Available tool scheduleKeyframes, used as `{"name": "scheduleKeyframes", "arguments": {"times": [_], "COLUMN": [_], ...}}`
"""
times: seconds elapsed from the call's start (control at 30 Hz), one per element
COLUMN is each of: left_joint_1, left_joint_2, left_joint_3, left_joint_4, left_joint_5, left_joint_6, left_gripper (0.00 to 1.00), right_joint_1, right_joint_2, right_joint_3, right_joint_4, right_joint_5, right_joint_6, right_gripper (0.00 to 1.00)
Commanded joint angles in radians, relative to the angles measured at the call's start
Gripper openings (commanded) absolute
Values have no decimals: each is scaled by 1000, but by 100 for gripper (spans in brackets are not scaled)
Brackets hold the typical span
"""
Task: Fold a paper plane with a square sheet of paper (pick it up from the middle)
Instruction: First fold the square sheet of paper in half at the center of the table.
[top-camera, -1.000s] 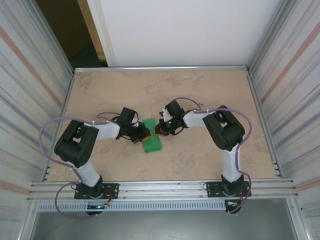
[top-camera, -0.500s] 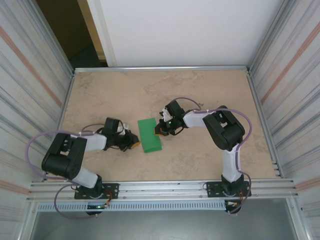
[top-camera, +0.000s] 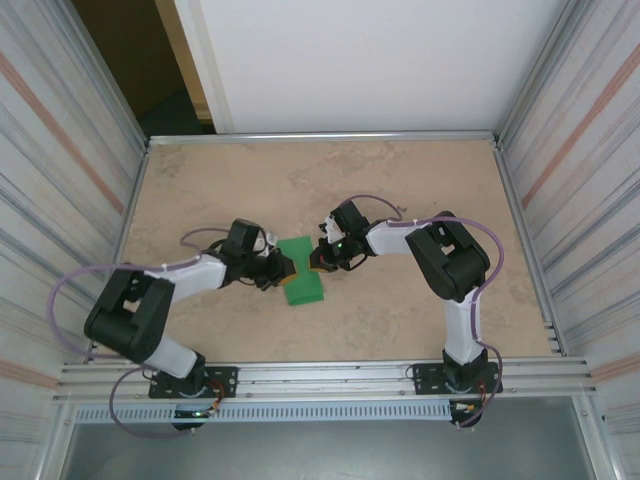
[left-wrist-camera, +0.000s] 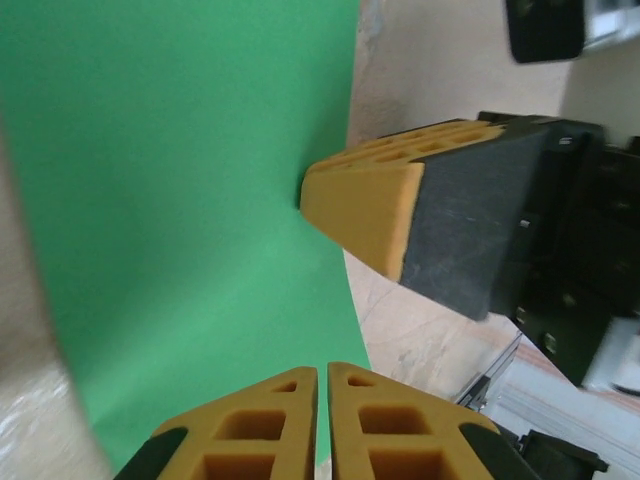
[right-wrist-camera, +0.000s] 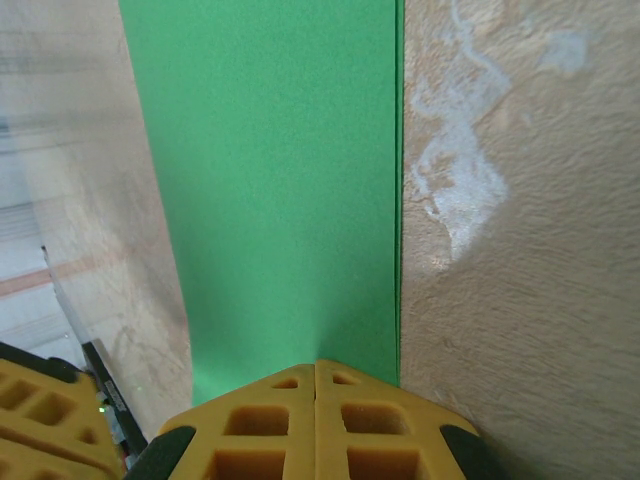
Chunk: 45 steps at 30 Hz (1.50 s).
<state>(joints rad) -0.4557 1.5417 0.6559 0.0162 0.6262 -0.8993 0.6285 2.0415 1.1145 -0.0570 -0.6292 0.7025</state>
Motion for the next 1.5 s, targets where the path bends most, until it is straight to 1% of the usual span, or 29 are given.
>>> {"name": "scheduleKeyframes", "arguments": {"times": [0.0, 0.1, 0.23, 0.37, 0.47, 0.53, 0.6, 0.7, 0.87, 1.0, 1.1, 1.2, 1.3, 1.4, 1.47], "left_joint_1": [-18, -17, 14, 63, 78, 68, 34, -15, -63, -74, -72, -57, -22, 17, 31], "left_joint_2": [61, 72, 37, -79, -181, -247, -273, -242, -92, -24, -5, -22, -65, -148, -210], "left_joint_3": [18, -19, -132, -228, -234, -224, -194, -134, -52, -36, -53, -113, -193, -253, -247], "left_joint_4": [-34, -51, -43, -116, -187, -123, -74, -62, -69, -95, -150, -158, -182, -209, -214], "left_joint_5": [-26, -47, -51, -67, -79, -44, -43, -70, -79, -93, -136, -151, -143, -124, -108], "left_joint_6": [-12, 7, 18, 31, 36, -15, -65, -86, -68, -64, -46, -45, -39, -43, -39], "left_gripper": [12, 11, 11, 11, 11, 12, 12, 12, 12, 12, 11, 11, 11, 11, 12], "right_joint_1": [-27, -27, -33, -33, -33, -30, -27, -26, -24, -24, -25, -24, -26, -27, -27], "right_joint_2": [154, 157, 163, 163, 164, 162, 159, 156, 158, 154, 157, 159, 157, 156, 156], "right_joint_3": [-111, -111, -107, -107, -109, -111, -111, -111, -113, -114, -115, -117, -120, -122, -123], "right_joint_4": [-274, -274, -272, -270, -267, -267, -265, -266, -265, -264, -265, -261, -262, -261, -260], "right_joint_5": [350, 350, 340, 342, 342, 341, 340, 343, 344, 346, 346, 343, 344, 346, 345], "right_joint_6": [8, 5, 7, 9, 9, 9, 9, 11, 9, 10, 9, 9, 10, 11, 10], "right_gripper": [0, 0, 0, 0, 0, 0, 0, 0, 0, 0, 0, 0, 0, 0, 0]}}
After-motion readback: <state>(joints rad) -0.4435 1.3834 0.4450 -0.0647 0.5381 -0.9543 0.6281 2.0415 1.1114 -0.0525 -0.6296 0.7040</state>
